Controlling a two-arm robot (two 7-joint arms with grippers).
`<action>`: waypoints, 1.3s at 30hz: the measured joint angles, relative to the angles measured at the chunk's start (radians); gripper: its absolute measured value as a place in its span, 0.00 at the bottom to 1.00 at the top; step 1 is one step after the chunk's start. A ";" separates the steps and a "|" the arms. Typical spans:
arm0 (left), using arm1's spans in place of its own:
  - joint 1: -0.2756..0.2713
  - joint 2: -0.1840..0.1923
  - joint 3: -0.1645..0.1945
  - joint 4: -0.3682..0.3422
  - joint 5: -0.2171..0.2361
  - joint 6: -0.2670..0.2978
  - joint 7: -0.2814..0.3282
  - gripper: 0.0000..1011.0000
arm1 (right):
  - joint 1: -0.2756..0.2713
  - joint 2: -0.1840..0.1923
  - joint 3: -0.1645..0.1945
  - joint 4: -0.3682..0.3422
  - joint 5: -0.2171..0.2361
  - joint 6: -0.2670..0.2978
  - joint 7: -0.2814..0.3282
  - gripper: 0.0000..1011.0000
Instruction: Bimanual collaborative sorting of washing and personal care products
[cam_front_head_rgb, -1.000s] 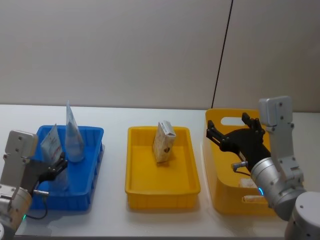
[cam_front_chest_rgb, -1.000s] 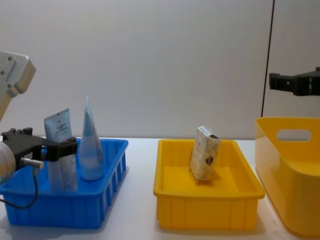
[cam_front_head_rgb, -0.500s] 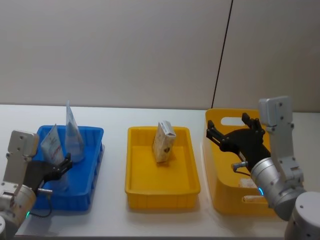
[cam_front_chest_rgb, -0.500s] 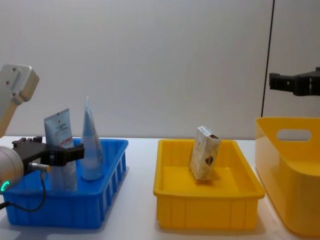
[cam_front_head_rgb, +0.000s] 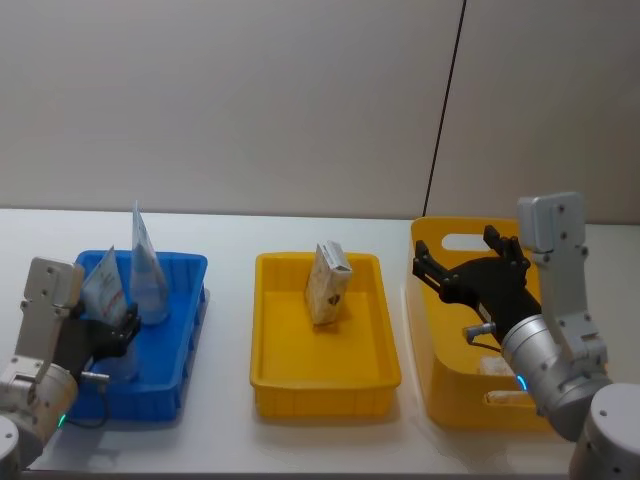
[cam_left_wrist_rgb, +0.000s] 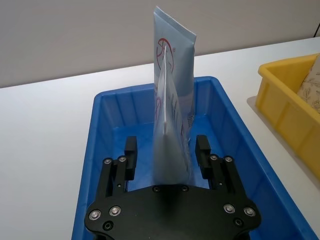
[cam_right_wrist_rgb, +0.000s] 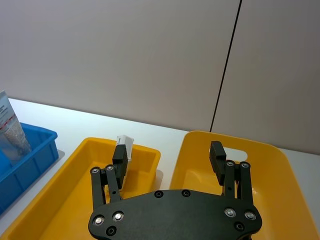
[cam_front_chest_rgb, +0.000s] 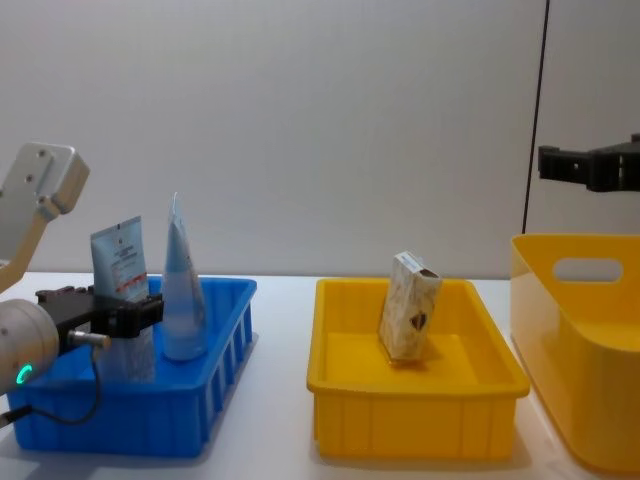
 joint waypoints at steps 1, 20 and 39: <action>-0.003 -0.001 0.000 0.004 0.001 0.000 0.000 0.70 | 0.000 0.000 0.000 0.000 0.000 0.000 0.000 0.99; -0.023 -0.011 -0.010 0.033 0.025 -0.016 -0.007 0.31 | 0.000 0.000 0.000 0.000 0.000 0.000 0.000 0.99; 0.002 0.024 -0.022 -0.084 0.042 -0.106 -0.064 0.27 | 0.000 0.000 0.000 0.000 0.000 0.000 0.000 0.99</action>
